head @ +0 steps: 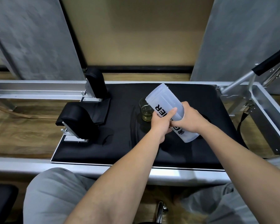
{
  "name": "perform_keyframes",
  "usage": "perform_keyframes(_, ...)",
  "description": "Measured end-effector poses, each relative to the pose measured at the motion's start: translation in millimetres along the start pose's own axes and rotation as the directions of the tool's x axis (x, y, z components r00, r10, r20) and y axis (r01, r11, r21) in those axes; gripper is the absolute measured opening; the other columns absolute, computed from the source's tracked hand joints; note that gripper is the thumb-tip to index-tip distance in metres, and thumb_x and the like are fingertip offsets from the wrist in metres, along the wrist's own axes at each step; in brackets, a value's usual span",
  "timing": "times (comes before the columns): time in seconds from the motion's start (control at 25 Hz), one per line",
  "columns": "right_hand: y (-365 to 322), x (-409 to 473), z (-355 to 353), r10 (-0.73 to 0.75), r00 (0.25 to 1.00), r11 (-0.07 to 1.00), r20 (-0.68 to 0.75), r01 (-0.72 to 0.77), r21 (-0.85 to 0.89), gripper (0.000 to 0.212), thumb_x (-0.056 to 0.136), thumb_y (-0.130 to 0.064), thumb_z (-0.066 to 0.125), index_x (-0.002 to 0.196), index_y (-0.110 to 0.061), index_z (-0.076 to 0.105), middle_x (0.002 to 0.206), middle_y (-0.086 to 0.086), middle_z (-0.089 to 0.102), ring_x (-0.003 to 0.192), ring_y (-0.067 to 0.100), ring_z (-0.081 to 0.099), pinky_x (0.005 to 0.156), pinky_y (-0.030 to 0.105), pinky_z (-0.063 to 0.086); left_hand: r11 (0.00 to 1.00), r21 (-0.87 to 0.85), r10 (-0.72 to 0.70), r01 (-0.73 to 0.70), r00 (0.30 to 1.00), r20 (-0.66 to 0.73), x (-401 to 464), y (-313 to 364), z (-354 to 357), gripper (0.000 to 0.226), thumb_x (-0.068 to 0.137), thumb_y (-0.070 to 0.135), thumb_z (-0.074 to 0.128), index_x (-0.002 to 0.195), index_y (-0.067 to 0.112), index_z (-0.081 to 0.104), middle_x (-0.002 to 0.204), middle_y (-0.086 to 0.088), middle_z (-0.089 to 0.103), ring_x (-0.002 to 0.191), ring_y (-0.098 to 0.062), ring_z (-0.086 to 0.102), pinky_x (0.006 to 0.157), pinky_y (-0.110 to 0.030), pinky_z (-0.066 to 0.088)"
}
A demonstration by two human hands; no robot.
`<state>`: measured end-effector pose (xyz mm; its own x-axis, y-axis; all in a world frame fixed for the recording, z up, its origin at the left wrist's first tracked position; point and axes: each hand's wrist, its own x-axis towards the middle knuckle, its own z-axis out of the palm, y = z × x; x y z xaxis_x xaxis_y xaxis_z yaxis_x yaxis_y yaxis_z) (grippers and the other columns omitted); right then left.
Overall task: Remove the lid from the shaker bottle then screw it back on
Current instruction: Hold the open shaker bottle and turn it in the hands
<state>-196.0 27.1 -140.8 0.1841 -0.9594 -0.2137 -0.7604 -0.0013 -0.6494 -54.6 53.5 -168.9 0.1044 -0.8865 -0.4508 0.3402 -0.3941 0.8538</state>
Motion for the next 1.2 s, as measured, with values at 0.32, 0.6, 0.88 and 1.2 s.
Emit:
perform_keyframes(0.32, -4.7, -2.3, -6.7, 0.003, 1.000, 1.000, 0.000, -0.003, -0.011, 0.087, 0.048, -0.060, 0.074, 0.121, -0.026, 0.042, 0.109, 0.001, 0.063, 0.094, 0.019, 0.067, 0.079, 0.046, 0.061, 1.000, -0.016, -0.025, 0.025, 1.000, -0.003, 2.8, -0.4, 2.3, 0.053, 0.087, 0.043, 0.087, 0.129, 0.023, 0.061, 0.124, 0.003, 0.078, 0.110, -0.020, 0.076, 0.090, -0.048, 0.065)
perform_keyframes(0.6, -3.4, -0.5, -7.9, 0.003, 1.000, 1.000, 0.018, -0.002, -0.025, 0.084, 0.053, -0.058, 0.080, 0.121, -0.026, 0.043, 0.108, -0.001, 0.063, 0.094, 0.018, 0.066, 0.077, 0.042, 0.060, 0.999, -0.025, -0.045, 0.045, 0.999, -0.022, 2.5, -3.0, 2.9, 0.054, 0.086, 0.046, 0.087, 0.128, 0.022, 0.062, 0.123, 0.001, 0.077, 0.111, -0.022, 0.075, 0.091, -0.050, 0.066)
perform_keyframes(0.88, -2.9, 3.4, -5.4, 0.003, 0.999, 0.999, 0.036, -0.001, -0.033, 0.082, 0.057, -0.057, 0.084, 0.121, -0.028, 0.042, 0.108, -0.003, 0.063, 0.092, 0.014, 0.066, 0.067, 0.035, 0.055, 0.997, -0.030, -0.065, 0.065, 0.998, -0.023, 4.7, -3.0, -1.6, 0.055, 0.085, 0.048, 0.087, 0.126, 0.022, 0.063, 0.123, 0.002, 0.077, 0.111, -0.023, 0.076, 0.090, -0.052, 0.066)
perform_keyframes(1.2, -3.1, 3.4, -6.8, 0.023, 0.998, 0.995, 0.054, -0.018, -0.103, 0.090, 0.047, -0.070, 0.080, 0.117, -0.027, 0.042, 0.106, 0.000, 0.063, 0.090, 0.018, 0.067, 0.072, 0.041, 0.059, 0.995, -0.031, -0.090, 0.090, 0.996, 0.005, 4.9, -2.8, -3.8, 0.051, 0.087, 0.047, 0.086, 0.126, 0.022, 0.064, 0.120, 0.000, 0.080, 0.110, -0.026, 0.078, 0.083, -0.047, 0.067)
